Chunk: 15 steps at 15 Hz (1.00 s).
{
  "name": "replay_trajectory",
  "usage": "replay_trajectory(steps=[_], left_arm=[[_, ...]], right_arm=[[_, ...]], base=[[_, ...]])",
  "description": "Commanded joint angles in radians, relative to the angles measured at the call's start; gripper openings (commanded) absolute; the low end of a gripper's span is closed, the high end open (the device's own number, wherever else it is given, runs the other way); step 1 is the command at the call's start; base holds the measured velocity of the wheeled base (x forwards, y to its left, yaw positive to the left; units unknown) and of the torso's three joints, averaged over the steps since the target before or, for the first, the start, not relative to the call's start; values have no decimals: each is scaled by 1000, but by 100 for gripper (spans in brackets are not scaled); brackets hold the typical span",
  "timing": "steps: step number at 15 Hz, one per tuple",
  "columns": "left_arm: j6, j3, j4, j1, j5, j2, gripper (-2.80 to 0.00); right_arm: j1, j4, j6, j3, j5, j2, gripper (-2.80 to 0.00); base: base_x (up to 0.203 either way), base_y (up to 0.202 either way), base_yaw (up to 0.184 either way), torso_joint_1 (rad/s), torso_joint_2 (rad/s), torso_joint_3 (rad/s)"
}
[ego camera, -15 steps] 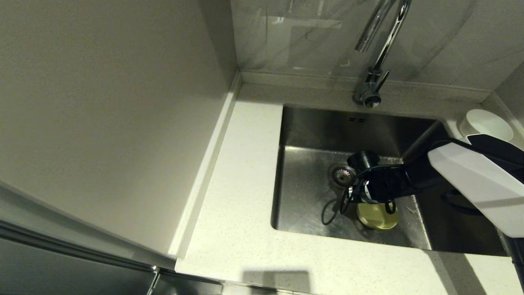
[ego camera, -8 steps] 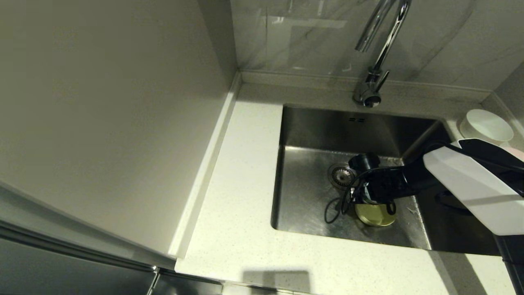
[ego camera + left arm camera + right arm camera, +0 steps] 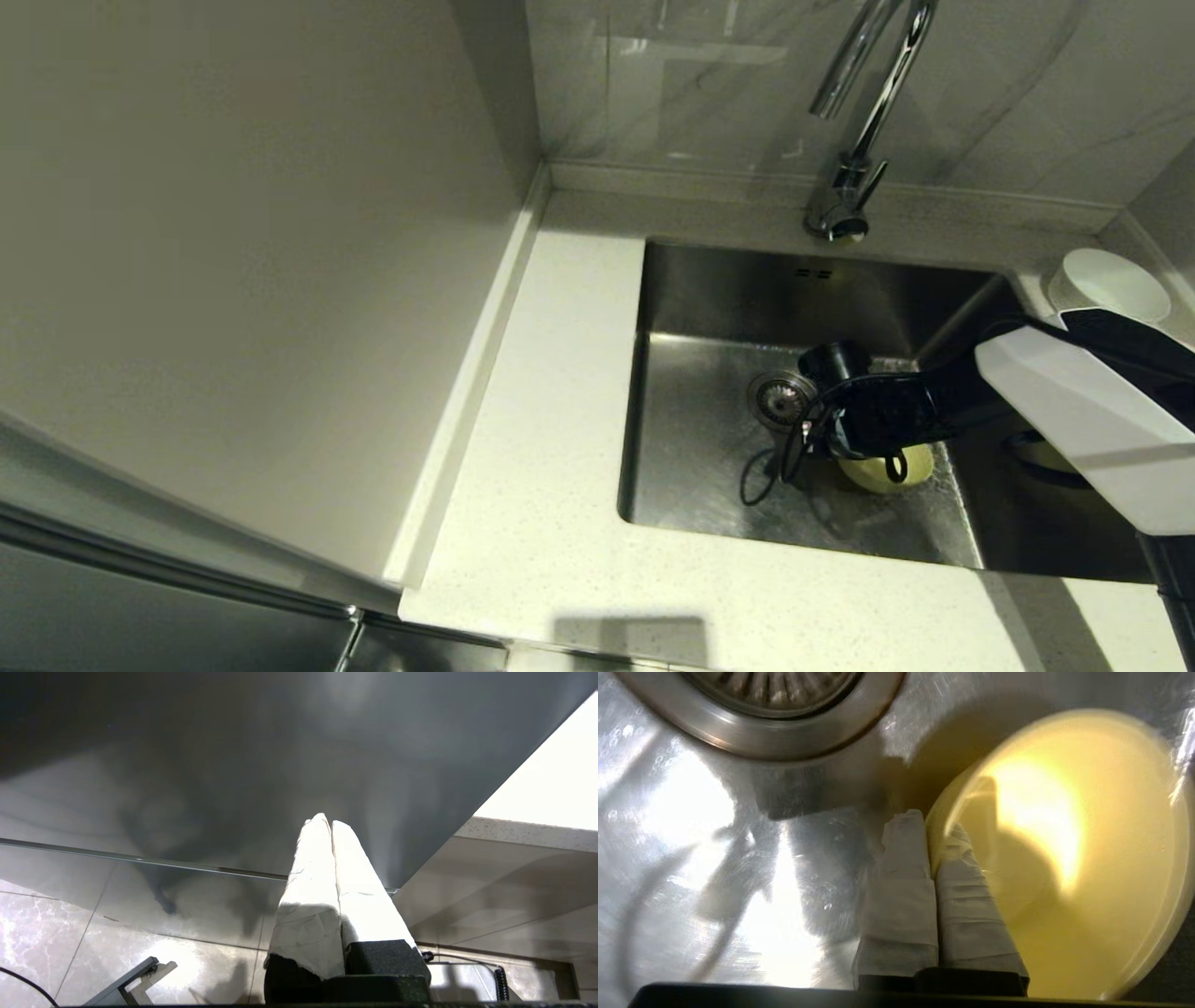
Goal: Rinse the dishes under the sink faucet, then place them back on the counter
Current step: Put a bowl back to the table from the sink
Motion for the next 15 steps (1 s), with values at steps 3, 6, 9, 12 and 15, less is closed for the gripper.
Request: replay_trajectory(steps=[3, 6, 9, 12, 15], left_arm=[[-1, 0, 0, 0, 1, -2, -280], [-1, 0, 0, 0, 1, -2, -280], [-1, 0, 0, 0, 1, -2, -280], [-1, 0, 0, 0, 1, -2, -280], [-1, 0, 0, 0, 1, -2, -280]], right_arm=[[0, 0, 1, 14, -6, -74, -280], [0, 0, 3, 39, 7, -155, -280], [10, 8, 70, 48, 227, -273, -280], [42, 224, 287, -31, 588, -406, -280], [55, 548, 644, -368, 976, -436, -280]], base=[[0, 0, 0, 0, 0, 0], [0, 0, 0, 0, 0, 0], [0, 0, 0, 0, 0, 0], [0, 0, 0, 0, 0, 0], [0, 0, 0, 0, 0, 0]])
